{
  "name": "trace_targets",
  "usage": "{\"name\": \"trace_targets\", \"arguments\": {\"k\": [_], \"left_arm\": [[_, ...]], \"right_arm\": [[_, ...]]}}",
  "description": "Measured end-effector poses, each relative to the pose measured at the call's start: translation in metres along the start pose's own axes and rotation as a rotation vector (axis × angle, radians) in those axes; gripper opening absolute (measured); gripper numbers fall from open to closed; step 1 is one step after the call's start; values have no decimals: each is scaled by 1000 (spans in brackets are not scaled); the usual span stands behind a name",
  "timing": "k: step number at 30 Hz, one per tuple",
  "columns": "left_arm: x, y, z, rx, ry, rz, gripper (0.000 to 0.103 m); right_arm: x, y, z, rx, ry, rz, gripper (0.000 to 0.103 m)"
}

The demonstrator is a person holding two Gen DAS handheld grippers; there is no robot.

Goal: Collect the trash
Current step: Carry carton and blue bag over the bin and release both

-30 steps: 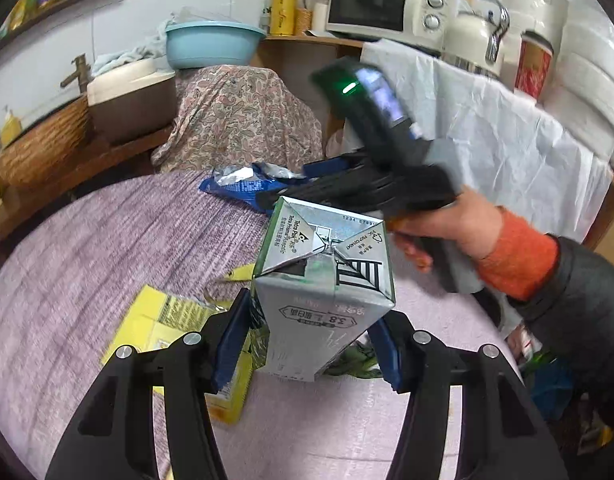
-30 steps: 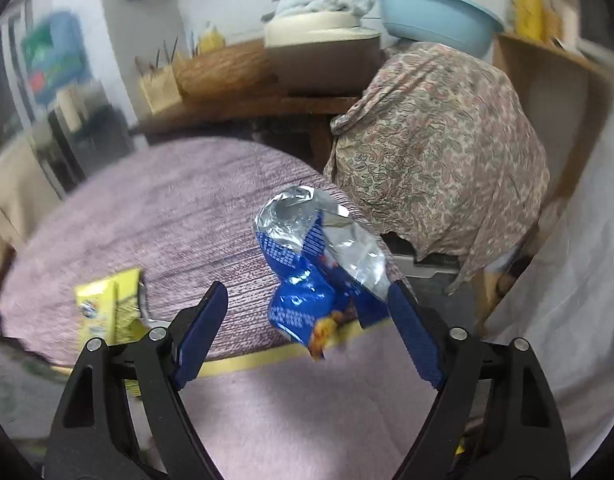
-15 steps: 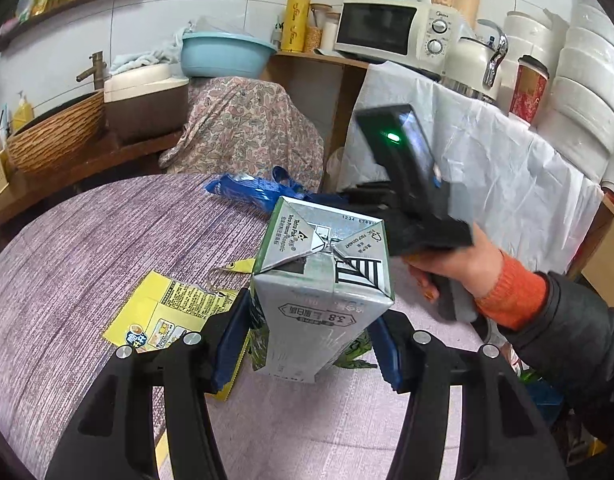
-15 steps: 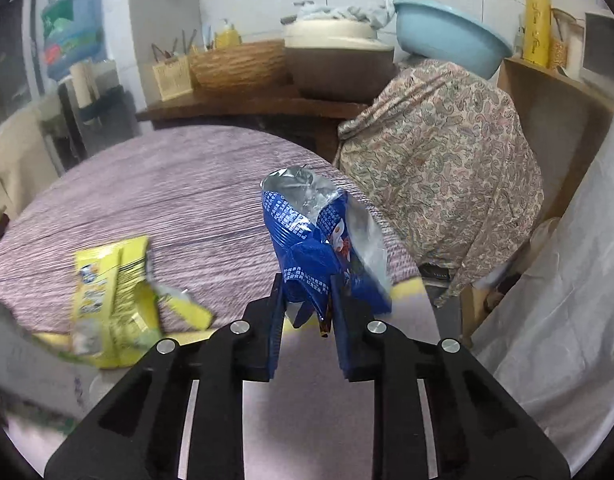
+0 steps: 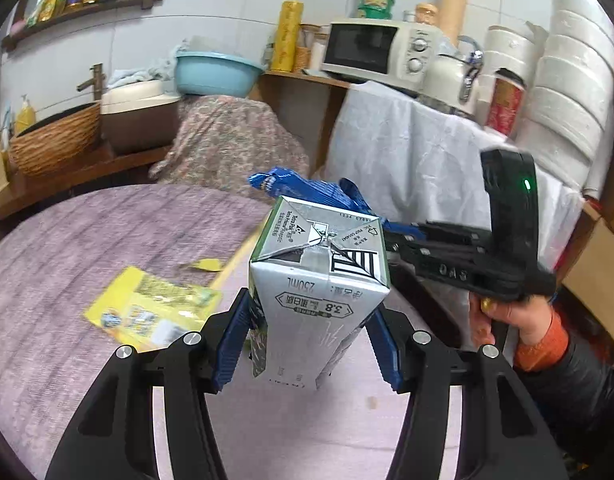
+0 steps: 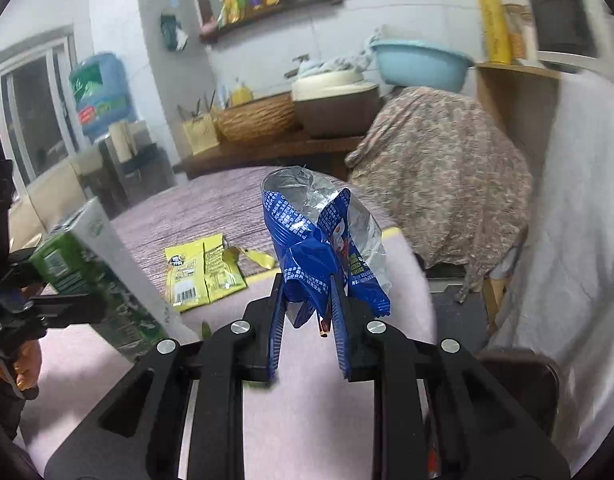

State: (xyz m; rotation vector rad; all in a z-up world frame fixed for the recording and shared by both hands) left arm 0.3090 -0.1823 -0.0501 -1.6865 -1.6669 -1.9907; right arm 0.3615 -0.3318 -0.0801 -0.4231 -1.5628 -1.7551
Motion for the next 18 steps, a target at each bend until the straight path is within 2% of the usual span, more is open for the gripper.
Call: {"name": "trace_targets", "arguments": {"k": [4, 8, 10, 13, 16, 18], "left_arm": [[-12, 3, -29, -19, -50, -1, 55], [-28, 10, -67, -71, -83, -5, 55], [-39, 15, -86, -83, -122, 1, 55], [-61, 22, -115, -89, -183, 29, 55], [-86, 25, -141, -105, -189, 66, 55], [-103, 24, -154, -109, -162, 88, 55]], "right_arm": [[35, -33, -24, -48, -89, -44, 23], [63, -63, -56, -135, -141, -79, 23], [72, -81, -77, -171, -209, -67, 23], [81, -105, -105, -251, -236, -55, 23], [81, -128, -128, -289, -288, -22, 23], [77, -149, -141, -322, -298, 11, 23]]}}
Point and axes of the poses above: each gripper's, at about its wrist camera, not at the fingertips, and x roughly against the way its jaws point, z to its left, y to its top, the point moved 8 cm from there along -x, roughly the way its jaws point, and after that the axes turned 11 degrees about z, right-handed, at the moved point
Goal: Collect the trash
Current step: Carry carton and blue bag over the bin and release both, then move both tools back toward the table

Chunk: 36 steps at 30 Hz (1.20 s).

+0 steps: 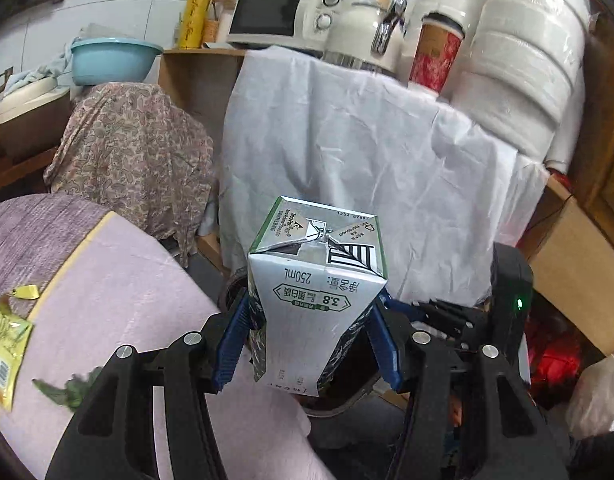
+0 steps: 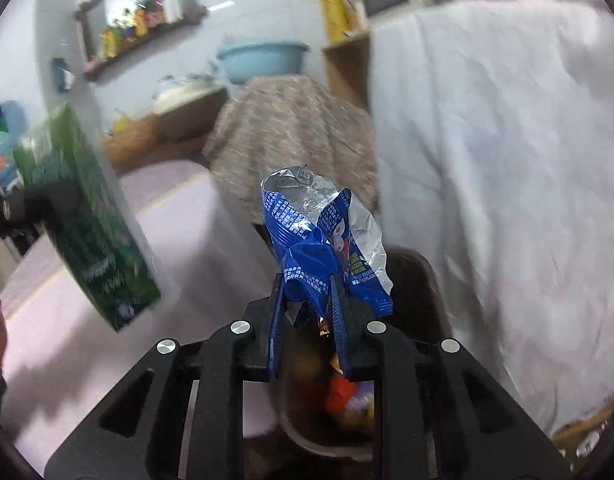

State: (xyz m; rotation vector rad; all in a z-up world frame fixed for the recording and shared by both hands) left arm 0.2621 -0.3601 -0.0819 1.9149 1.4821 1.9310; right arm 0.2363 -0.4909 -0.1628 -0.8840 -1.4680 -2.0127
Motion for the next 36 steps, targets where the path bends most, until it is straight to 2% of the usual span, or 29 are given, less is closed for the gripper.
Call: {"name": "trace_targets", "arguments": {"k": [6, 10, 16, 21, 24, 26, 31, 36], "left_arm": [[-45, 1, -21, 12, -16, 82, 55], [-72, 3, -33, 1, -10, 139, 55], [-117, -5, -35, 24, 41, 260, 55], [-150, -17, -34, 48, 75, 367, 55], [-165, -25, -33, 82, 66, 425, 57], [-166, -26, -32, 97, 68, 423, 68], [-147, -19, -40, 75, 49, 384, 77], [-103, -17, -52, 16, 42, 289, 86]], "right_arm": [[-39, -38, -35, -74, -28, 102, 25], [-63, -55, -53, -139, -26, 149, 37], [-76, -75, -68, -232, -12, 162, 41], [-70, -80, -74, -253, -48, 146, 47], [-61, -84, -79, -263, -79, 131, 53], [-54, -87, -83, -277, -94, 119, 58], [-41, -90, -88, -302, -104, 98, 60], [-31, -78, -80, -290, -68, 74, 60]]}}
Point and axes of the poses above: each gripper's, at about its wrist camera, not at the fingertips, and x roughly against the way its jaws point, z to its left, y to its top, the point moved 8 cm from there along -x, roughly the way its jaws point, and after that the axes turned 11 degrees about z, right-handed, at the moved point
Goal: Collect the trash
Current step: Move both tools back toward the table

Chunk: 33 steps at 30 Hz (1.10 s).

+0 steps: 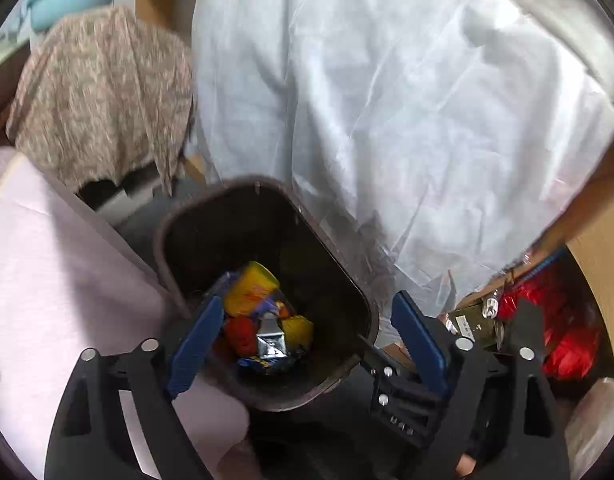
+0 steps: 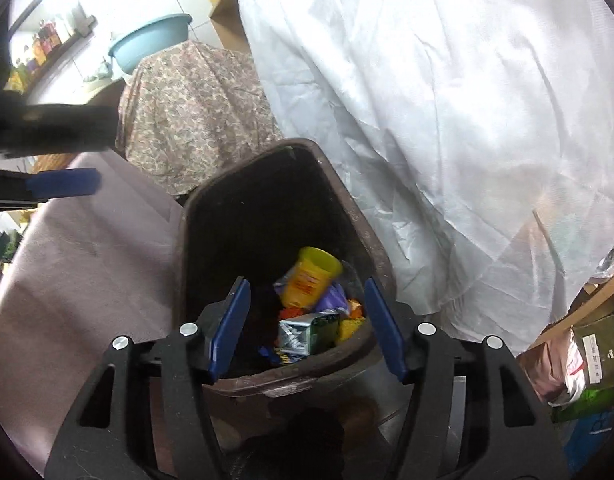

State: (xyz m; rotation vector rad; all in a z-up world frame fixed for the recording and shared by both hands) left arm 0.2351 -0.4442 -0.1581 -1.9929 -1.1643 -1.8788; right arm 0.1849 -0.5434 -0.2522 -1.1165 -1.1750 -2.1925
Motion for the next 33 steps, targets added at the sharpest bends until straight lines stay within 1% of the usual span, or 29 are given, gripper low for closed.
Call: {"name": "trace_targets", "arguments": {"k": [3, 5, 9, 12, 16, 19, 21, 27, 30, 33], "left_arm": [[27, -13, 9, -3, 15, -47, 88], [43, -20, 19, 10, 27, -78, 90], [77, -43, 48, 48, 66, -141, 92], [98, -65, 78, 117, 91, -166, 92], [123, -90, 119, 215, 114, -187, 92], [138, -111, 147, 284, 123, -203, 92], [148, -127, 166, 329, 143, -208, 92], [170, -168, 216, 428, 206, -220, 92], [174, -185, 235, 464, 241, -211, 92], [178, -197, 249, 490, 247, -212, 92]], "right_arm": [[9, 3, 12, 30, 29, -10, 60], [15, 4, 24, 43, 65, -13, 60], [25, 6, 48, 82, 117, -10, 60], [37, 6, 80, 145, 172, -12, 60], [53, 7, 129, 264, 237, -13, 60], [63, 3, 176, 369, 318, 6, 60], [65, 1, 199, 425, 349, 21, 60], [66, -11, 277, 636, 385, 74, 60], [62, -15, 307, 716, 373, 92, 60], [53, -21, 335, 817, 350, 109, 60]]}}
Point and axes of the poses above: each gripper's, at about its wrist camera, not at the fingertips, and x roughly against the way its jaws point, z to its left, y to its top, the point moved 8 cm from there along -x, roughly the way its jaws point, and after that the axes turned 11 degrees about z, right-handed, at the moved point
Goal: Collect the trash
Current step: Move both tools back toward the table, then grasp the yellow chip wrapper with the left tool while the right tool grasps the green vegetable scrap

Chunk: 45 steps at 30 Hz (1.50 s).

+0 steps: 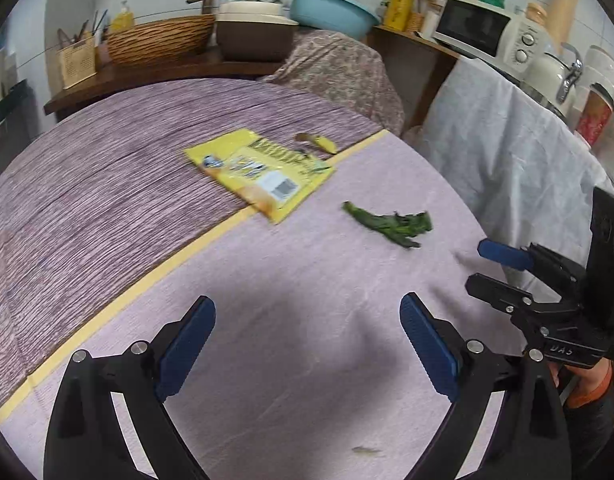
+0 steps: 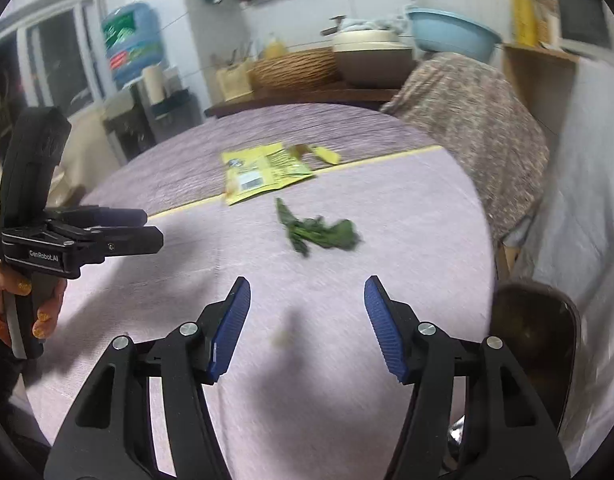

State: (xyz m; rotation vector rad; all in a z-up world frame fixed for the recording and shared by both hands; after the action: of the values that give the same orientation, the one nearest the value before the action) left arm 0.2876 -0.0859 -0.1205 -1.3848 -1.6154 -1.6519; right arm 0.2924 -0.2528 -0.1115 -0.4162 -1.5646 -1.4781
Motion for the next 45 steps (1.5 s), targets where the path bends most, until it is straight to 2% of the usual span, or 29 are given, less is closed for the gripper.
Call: {"name": "trace_targets", "arguments": {"k": [4, 7, 10, 12, 14, 18, 21, 24, 27, 28, 32, 36, 45], "left_arm": [[5, -2, 14, 5, 15, -5, 92], [8, -2, 17, -14, 18, -15, 92], [7, 1, 15, -32, 12, -22, 92], [6, 3, 15, -38, 8, -32, 92], [5, 6, 15, -42, 2, -38, 94], [-1, 12, 12, -62, -3, -26, 96], [-9, 17, 11, -78, 16, 11, 96], [-12, 28, 10, -82, 8, 1, 96], [-17, 45, 9, -67, -17, 11, 89], [-19, 54, 7, -67, -20, 12, 81], [-28, 88, -6, -132, 24, -5, 70], [-46, 116, -27, -253, 80, -15, 68], [-96, 146, -29, -352, 178, 61, 58]], "right_arm": [[-25, 23, 16, 98, -52, 53, 60], [-41, 34, 19, 124, -77, 80, 59], [-58, 43, 17, 179, -137, 113, 53], [-66, 45, 12, 202, -159, 131, 49], [-72, 44, 9, 211, -171, 157, 36], [-73, 44, 5, 190, -151, 155, 21], [-72, 43, 3, 176, -140, 153, 18], [-67, 43, 1, 145, -125, 133, 15], [-59, 42, -2, 104, -112, 110, 14], [-56, 40, -3, 94, -106, 104, 14], [-41, 34, -3, 74, -88, 72, 14], [-28, 29, -2, 60, -67, 46, 14], [0, 19, -2, 26, -26, -13, 14]]}}
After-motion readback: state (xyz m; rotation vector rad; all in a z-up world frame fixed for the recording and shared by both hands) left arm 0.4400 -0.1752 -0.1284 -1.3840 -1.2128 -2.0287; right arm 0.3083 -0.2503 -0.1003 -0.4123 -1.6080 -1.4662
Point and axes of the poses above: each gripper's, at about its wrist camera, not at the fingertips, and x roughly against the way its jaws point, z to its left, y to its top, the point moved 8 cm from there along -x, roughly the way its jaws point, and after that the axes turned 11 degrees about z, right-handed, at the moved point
